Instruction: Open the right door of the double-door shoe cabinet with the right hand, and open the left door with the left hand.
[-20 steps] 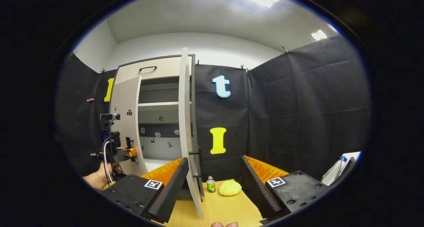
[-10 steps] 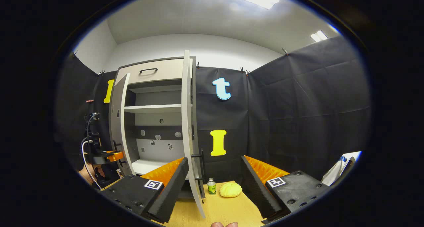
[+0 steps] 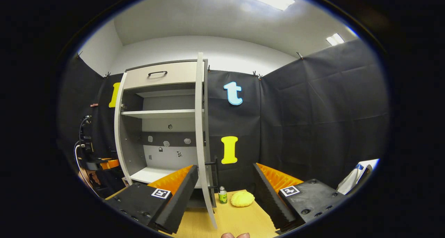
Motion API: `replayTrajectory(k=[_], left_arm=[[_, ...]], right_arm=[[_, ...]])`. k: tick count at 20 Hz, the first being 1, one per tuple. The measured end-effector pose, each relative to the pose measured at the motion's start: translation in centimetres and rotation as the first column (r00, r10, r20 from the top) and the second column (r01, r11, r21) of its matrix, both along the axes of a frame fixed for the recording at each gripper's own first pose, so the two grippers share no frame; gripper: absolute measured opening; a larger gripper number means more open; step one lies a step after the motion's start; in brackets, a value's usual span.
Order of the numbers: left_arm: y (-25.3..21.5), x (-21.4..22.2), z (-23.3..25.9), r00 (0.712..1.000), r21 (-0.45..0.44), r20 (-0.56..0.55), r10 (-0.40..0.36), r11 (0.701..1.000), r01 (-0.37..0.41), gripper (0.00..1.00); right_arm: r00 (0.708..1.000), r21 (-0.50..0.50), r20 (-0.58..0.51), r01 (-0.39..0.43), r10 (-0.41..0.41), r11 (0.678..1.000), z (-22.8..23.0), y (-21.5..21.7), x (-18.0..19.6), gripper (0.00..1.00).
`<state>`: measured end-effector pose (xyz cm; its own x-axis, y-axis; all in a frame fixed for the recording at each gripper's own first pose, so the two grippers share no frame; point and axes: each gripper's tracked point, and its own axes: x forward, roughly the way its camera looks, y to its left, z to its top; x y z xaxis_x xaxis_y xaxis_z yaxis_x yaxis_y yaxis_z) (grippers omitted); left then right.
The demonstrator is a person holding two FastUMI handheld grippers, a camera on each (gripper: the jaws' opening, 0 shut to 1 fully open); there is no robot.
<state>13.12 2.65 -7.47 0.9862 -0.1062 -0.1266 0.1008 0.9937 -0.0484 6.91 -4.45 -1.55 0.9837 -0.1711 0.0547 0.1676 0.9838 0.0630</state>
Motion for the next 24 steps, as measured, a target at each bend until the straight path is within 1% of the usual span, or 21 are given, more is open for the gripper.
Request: replayTrajectory(k=[5,6,7,8,9,10,11,12,13,15,17,18,19,20,21,22,24], left_arm=[[2.9,-1.7,0.1,1.000,-0.008,-0.003,0.004,1.000,-0.004,0.17],[3.6,-1.9,0.1,1.000,-0.007,-0.005,0.005,1.000,-0.005,0.16],[4.1,-2.2,0.2,1.000,-0.005,-0.005,0.011,1.000,-0.011,0.16],[4.9,-2.6,0.1,1.000,-0.004,-0.005,0.019,1.000,-0.019,0.16],[5.9,-2.9,0.2,1.000,-0.004,-0.002,0.025,1.000,-0.025,0.16],[6.8,-3.0,0.2,1.000,-0.006,-0.003,0.028,1.000,-0.028,0.15],[7.5,-3.1,0.2,0.999,-0.007,-0.003,0.032,0.999,-0.032,0.15],[8.4,-3.2,0.3,0.999,-0.007,-0.004,0.034,0.999,-0.034,0.14],[9.3,-3.3,0.3,0.999,0.000,-0.008,0.035,0.999,-0.035,0.14],[11.1,-3.4,-0.3,0.998,0.016,-0.037,0.041,0.999,-0.040,0.13],[13.8,-3.9,-0.6,0.995,0.013,-0.045,0.088,0.996,-0.088,0.12],[15.8,-3.9,-0.4,0.991,0.011,-0.035,0.131,0.991,-0.131,0.03],[16.1,-3.5,-0.4,0.995,-0.024,-0.036,0.096,0.995,-0.097,0.07],[15.2,-4.2,-0.1,0.998,-0.081,-0.036,0.049,0.995,-0.052,0.08],[14.8,-4.6,0.3,0.999,-0.114,-0.033,0.035,0.993,-0.038,0.13],[15.3,-4.3,0.1,0.999,-0.110,-0.029,0.034,0.993,-0.037,0.12],[15.7,-4.3,0.2,0.999,-0.067,-0.023,0.049,0.996,-0.050,0.13]], right_arm=[[1.000,-0.002,-0.002,-0.016,0.016,1.000,-0.1,1.6,0.3,0.98],[1.000,-0.002,-0.001,-0.018,0.018,1.000,0.0,2.0,0.2,1.00],[1.000,0.000,-0.001,-0.022,0.022,1.000,0.0,2.4,0.3,1.00],[1.000,0.000,-0.001,-0.025,0.025,1.000,0.0,2.8,0.4,0.98],[1.000,0.000,-0.004,-0.029,0.029,1.000,-0.1,3.2,0.6,1.00],[0.999,0.000,-0.006,-0.033,0.033,0.999,-0.1,3.5,0.6,0.98],[0.999,0.000,-0.008,-0.038,0.038,0.999,-0.3,4.0,0.6,1.00],[0.999,-0.001,-0.009,-0.042,0.042,0.999,-0.3,4.4,0.6,0.98],[0.999,0.000,-0.013,-0.049,0.049,0.999,-0.3,4.9,0.6,0.98],[0.998,0.002,-0.010,-0.061,0.061,0.998,-0.1,5.8,0.5,0.98],[0.998,-0.003,-0.011,-0.070,0.070,0.998,0.0,6.6,0.6,0.98],[0.997,-0.007,-0.012,-0.074,0.074,0.997,0.0,7.0,0.7,0.98],[0.997,-0.012,-0.013,-0.076,0.076,0.997,0.0,7.2,0.7,0.98],[0.997,-0.016,-0.017,-0.078,0.078,0.997,-0.1,7.4,0.6,0.98],[0.997,-0.018,-0.021,-0.081,0.080,0.997,-0.2,7.9,0.6,0.98],[0.996,-0.018,-0.024,-0.084,0.084,0.996,-0.3,8.2,0.6,0.98],[0.995,-0.005,-0.031,-0.091,0.091,0.996,-0.4,8.6,0.7,0.98]])
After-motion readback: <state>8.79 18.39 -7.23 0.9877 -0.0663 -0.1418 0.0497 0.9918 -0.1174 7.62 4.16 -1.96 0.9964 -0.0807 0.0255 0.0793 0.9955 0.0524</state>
